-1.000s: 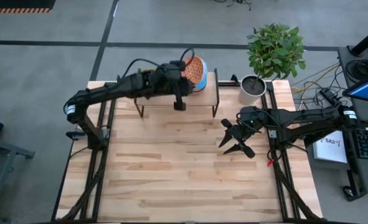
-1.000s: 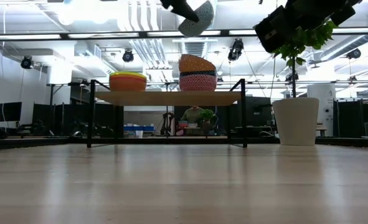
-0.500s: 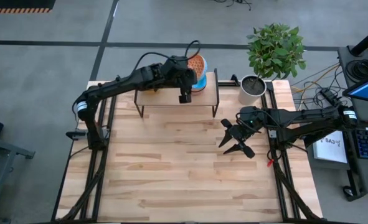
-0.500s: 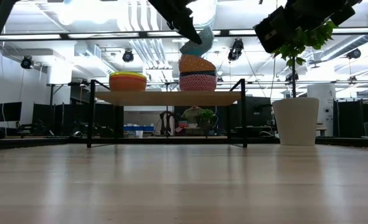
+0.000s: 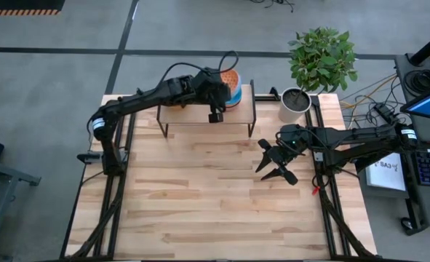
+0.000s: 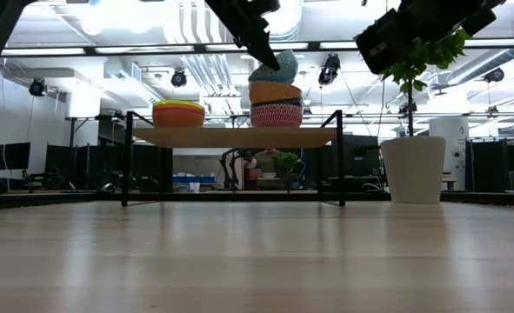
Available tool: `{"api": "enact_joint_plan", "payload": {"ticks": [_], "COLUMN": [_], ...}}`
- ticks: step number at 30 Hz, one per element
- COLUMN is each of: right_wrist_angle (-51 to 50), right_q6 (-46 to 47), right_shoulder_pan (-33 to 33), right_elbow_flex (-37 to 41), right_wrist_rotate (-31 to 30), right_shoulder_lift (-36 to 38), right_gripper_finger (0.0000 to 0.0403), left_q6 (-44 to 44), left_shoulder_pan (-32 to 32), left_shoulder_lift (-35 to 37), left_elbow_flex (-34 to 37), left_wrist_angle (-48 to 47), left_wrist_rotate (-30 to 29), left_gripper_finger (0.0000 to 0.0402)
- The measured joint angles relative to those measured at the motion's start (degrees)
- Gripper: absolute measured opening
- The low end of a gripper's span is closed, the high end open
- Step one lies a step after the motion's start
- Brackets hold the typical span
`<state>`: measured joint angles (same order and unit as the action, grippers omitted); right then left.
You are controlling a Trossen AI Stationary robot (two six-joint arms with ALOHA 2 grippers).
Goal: Place and stack bowls onto a shelf
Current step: Stack the orange patterned bowl on top of the light blue patterned bowl on the shelf
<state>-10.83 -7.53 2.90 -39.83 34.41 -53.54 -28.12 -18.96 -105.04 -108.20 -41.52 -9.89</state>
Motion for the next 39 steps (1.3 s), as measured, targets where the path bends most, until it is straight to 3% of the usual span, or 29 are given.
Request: {"api": "enact_joint_plan", "payload": {"ticks": [10,26,30,33,39], "right_wrist_angle": [0.0,0.0,0.0,0.11,0.42], "right_q6": [0.0,0.0,-0.09,-0.18,-0.7], "right_shoulder_pan": [0.0,0.01,0.02,0.02,0.02], "right_elbow_flex": [0.0,0.0,0.0,0.0,0.0], "right_wrist_rotate": [0.0,0.0,0.0,0.0,-0.01], "right_shoulder_lift": [0.0,0.0,0.0,0.0,0.0], "right_gripper_finger": [0.015,0.015,0.015,0.015,0.015], "left_q6": [0.02,-0.49,0.88,1.57,2.07], "left_shoulder_pan": [0.0,0.02,0.02,-0.07,-1.83], "left_shoulder_lift": [-0.72,1.01,1.12,1.16,1.16], "left_elbow_flex": [0.01,-1.28,-5.68,-7.26,-3.22], "left_wrist_angle": [-0.09,-2.66,-4.48,-3.94,-2.48], "left_wrist_rotate": [0.0,-0.23,0.73,6.08,7.84], "left_gripper_finger": [0.0034,0.0137,0.0139,0.0134,0.0123]}}
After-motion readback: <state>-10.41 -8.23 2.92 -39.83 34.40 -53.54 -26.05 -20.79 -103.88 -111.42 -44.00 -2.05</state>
